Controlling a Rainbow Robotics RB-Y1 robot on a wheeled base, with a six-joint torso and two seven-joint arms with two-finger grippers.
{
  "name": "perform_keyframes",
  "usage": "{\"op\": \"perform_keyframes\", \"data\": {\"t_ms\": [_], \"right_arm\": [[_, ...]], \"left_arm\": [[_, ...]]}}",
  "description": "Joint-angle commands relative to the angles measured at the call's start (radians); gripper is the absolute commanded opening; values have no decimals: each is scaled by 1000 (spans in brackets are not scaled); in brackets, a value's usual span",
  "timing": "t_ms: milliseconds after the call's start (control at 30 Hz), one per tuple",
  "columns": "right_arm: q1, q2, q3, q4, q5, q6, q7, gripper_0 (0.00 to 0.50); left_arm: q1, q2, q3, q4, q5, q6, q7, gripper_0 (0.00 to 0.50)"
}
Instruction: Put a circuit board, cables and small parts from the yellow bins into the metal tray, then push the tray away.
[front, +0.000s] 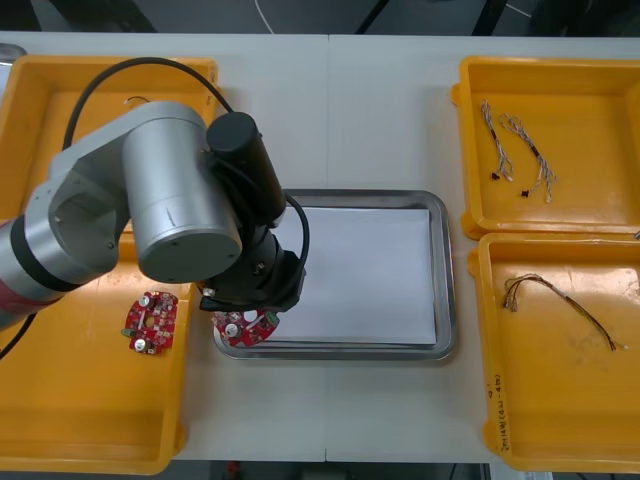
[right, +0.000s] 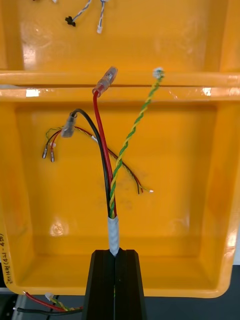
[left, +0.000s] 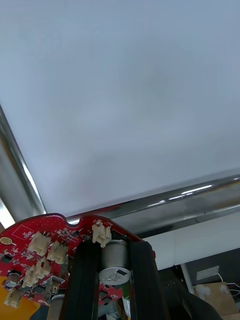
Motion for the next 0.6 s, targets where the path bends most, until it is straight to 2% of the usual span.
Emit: {"op": "perform_keyframes", "data": {"t_ms": [33, 400, 600], "right_arm": [[-18, -39, -57, -24, -20, 4, 111, 0], [-55, -46, -20, -25, -99, 4, 341, 0], [-105, -63, 52, -54, -83, 4, 432, 0]], "left_arm": [[-57, -49, -49, 48, -33, -49, 8, 1], [-64, -60, -145, 164, -86, -180, -9, 0], [-62, -60, -150, 178, -85, -188, -7, 1]]}}
